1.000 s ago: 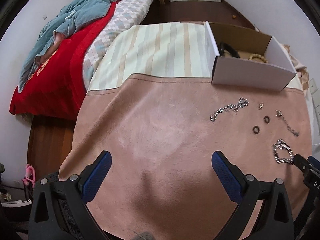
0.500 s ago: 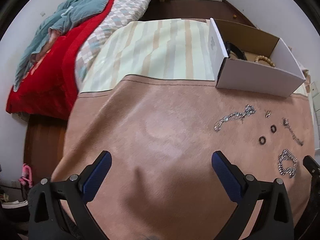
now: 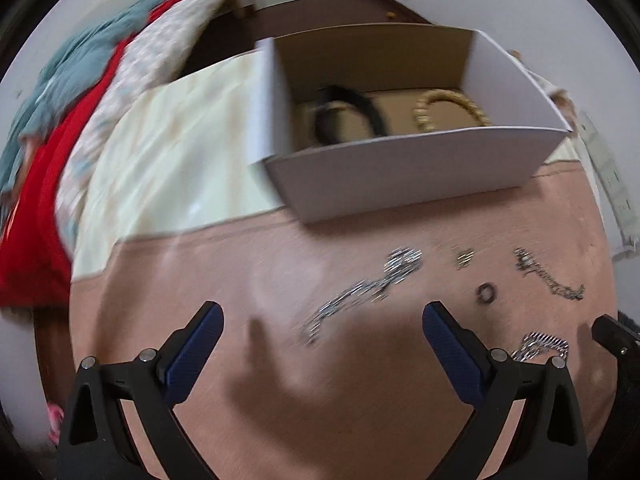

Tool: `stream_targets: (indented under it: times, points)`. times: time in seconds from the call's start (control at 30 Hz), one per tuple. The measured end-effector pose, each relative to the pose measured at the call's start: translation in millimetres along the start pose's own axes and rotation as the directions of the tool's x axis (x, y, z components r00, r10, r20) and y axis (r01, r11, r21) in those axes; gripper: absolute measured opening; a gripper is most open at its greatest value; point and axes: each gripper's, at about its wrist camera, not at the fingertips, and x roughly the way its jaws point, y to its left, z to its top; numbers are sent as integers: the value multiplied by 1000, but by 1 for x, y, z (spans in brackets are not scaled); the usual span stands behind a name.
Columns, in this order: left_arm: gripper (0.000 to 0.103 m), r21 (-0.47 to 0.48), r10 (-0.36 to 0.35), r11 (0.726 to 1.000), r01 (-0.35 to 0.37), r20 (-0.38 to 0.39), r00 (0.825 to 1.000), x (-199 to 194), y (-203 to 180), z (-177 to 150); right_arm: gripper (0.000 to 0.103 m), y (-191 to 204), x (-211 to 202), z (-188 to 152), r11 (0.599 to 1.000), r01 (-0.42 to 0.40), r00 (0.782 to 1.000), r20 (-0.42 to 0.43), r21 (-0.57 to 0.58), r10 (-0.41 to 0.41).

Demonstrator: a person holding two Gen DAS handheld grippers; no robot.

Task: Organize jewelry
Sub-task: 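Move both tools back over the remaining jewelry, right tool toward the thick silver chain, then grasp the thick silver chain bracelet with the right tool while the left tool grasps the thin sparkly chain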

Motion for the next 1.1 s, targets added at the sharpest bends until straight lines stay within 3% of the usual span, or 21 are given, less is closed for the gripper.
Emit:
stream_targets:
  times: [0.1, 0.23, 0.3, 0.33, 0.37, 0.4, 0.47, 0.5, 0.73, 0.83, 0.9, 0.93, 0.97, 1.1]
  points:
    - [100, 64, -8, 998, 8, -2, 1000, 5, -17, 9, 1, -7, 2, 0, 1000, 12, 1000, -7, 18, -12]
    - [82, 102, -42, 994, 42, -1, 999, 11, -25, 11, 1, -14, 4, 2, 999, 28, 1000, -12, 34, -28]
    - [53, 93, -112, 989, 111, 1, 994, 9, -24, 14, 3, -17, 3, 3, 999, 30, 999, -17, 41, -29]
    - [25, 91, -135, 987, 135, -2, 991, 8, -23, 16, 8, -17, 3, 3, 999, 29, 999, -19, 44, -28]
    - [7, 92, -146, 985, 146, -5, 989, 8, -24, 17, 16, -16, 3, 4, 999, 26, 999, -21, 43, -25]
    - [6, 102, -143, 984, 143, -11, 990, 7, -26, 17, 22, -15, 3, 4, 999, 22, 1000, -22, 41, -21]
    - [5, 88, -158, 984, 158, -8, 987, 5, -24, 15, 44, -14, 3, 4, 999, 15, 1000, -25, 40, -14]
    - [5, 76, -168, 983, 168, -11, 986, 5, -22, 13, 47, -12, 2, 4, 999, 5, 1000, -25, 36, -5]
    - [5, -45, -211, 977, 211, -3, 977, -14, 9, -15, 48, 3, 12, -3, 1000, 14, 998, -67, -8, -15]
    - [4, -99, -230, 968, 229, 0, 973, -22, 26, -29, 48, 15, 18, -10, 996, 68, 996, -59, -66, -72]
    - [4, -125, -240, 963, 238, 4, 971, -28, 34, -38, 45, 25, 20, -13, 987, 111, 992, -44, -116, -116]
    - [4, -131, -246, 961, 245, 8, 969, -32, 37, -40, 31, 29, 21, -14, 982, 131, 990, -36, -137, -137]
    - [4, -132, -245, 961, 244, 13, 970, -35, 39, -42, 7, 32, 21, -15, 977, 148, 988, -28, -155, -154]
    - [4, -130, -256, 957, 259, 34, 966, -46, 45, -48, 3, 36, 19, -16, 983, 124, 992, -12, -136, -127]
